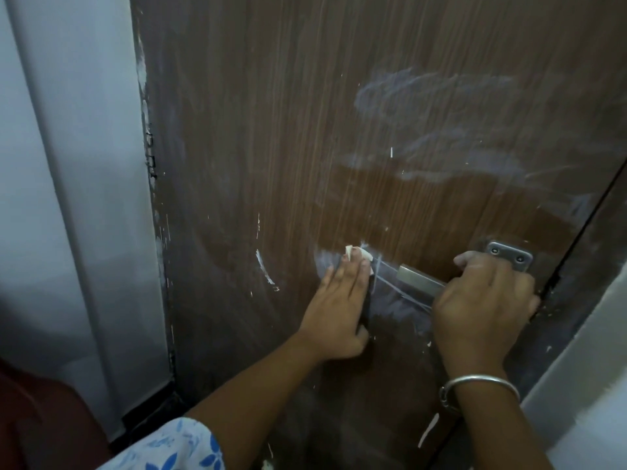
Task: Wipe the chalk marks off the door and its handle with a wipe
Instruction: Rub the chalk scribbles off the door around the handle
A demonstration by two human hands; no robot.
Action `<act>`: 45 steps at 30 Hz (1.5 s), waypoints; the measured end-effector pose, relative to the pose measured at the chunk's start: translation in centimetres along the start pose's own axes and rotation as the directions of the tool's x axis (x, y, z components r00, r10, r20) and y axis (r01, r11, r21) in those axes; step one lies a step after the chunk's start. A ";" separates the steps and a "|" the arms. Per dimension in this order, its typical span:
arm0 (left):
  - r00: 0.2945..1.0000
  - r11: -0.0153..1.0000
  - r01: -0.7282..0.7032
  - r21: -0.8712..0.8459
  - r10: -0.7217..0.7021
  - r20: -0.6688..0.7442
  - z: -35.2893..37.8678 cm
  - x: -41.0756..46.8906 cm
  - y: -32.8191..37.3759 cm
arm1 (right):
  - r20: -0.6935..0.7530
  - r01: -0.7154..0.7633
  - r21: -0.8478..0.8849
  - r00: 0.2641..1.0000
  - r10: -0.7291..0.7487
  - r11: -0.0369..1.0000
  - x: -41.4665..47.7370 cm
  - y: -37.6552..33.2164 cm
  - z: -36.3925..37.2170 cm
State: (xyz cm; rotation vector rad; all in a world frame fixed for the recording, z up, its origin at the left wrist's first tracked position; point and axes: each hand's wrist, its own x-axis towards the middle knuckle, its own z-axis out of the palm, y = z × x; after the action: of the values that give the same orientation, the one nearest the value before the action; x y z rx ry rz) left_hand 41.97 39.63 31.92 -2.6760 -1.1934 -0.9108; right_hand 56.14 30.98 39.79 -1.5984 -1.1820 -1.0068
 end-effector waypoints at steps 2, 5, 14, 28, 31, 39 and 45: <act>0.995 0.995 0.086 -0.050 -0.089 -0.045 -1.0 0.6 -0.4 | -0.006 0.007 0.001 1.000 -0.007 1.000 0.0 0.1 0.0; 0.955 0.950 0.262 -0.170 -0.281 -0.100 -1.9 1.9 0.1 | -0.008 0.011 0.000 1.000 -0.011 1.000 0.0 0.1 0.1; 0.993 0.986 -0.115 0.117 0.113 0.027 0.0 -0.1 0.6 | -0.030 0.005 0.020 1.000 -0.004 1.000 0.0 -0.1 0.0; 0.996 0.997 -0.073 0.006 0.073 -0.046 0.8 0.5 3.7 | -0.065 0.029 0.005 0.997 -0.028 1.000 -0.1 0.1 0.2; 0.996 0.999 0.043 -0.029 -0.046 -0.080 0.3 0.8 3.4 | -0.063 0.027 0.006 0.998 -0.027 1.000 -0.1 0.1 0.1; 0.997 0.995 -0.071 -0.073 0.068 -0.043 1.2 0.3 5.9 | -0.085 0.036 0.002 0.996 -0.035 0.999 -0.1 0.1 0.2; 0.993 0.993 -0.115 0.019 0.115 -0.030 1.1 0.2 5.2 | -0.075 0.034 0.009 0.997 -0.033 0.999 -0.2 0.2 0.2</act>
State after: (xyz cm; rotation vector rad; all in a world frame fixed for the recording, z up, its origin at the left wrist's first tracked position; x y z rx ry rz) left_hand 46.23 36.47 31.93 -2.6744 -1.0242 -0.9170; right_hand 56.30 31.14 39.52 -1.5243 -1.1640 -1.0718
